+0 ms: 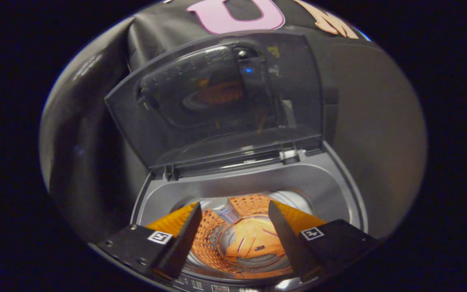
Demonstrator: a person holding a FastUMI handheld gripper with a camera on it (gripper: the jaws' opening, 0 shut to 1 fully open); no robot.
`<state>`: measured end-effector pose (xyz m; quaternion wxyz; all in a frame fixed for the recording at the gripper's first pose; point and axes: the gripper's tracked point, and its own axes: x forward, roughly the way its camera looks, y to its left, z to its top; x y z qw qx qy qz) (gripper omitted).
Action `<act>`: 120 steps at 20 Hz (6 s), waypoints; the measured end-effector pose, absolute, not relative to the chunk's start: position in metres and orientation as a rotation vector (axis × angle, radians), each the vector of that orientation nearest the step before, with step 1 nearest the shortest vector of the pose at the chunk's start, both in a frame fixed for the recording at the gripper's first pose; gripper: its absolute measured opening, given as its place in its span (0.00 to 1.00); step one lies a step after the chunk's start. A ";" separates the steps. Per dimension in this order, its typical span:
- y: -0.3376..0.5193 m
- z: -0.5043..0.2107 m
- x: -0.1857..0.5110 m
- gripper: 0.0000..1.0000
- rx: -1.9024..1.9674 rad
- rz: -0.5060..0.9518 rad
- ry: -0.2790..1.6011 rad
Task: Put the clothes into the washing machine and then close the washing machine lid.
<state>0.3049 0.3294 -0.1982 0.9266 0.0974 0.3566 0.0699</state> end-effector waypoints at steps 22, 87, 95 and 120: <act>0.347 0.088 0.418 0.96 0.092 0.103 0.100; 0.345 -0.151 0.320 0.98 -0.104 0.123 0.598; 0.332 -0.139 0.298 0.98 -0.036 0.097 0.566; 0.263 0.004 0.117 0.97 -0.013 0.049 0.241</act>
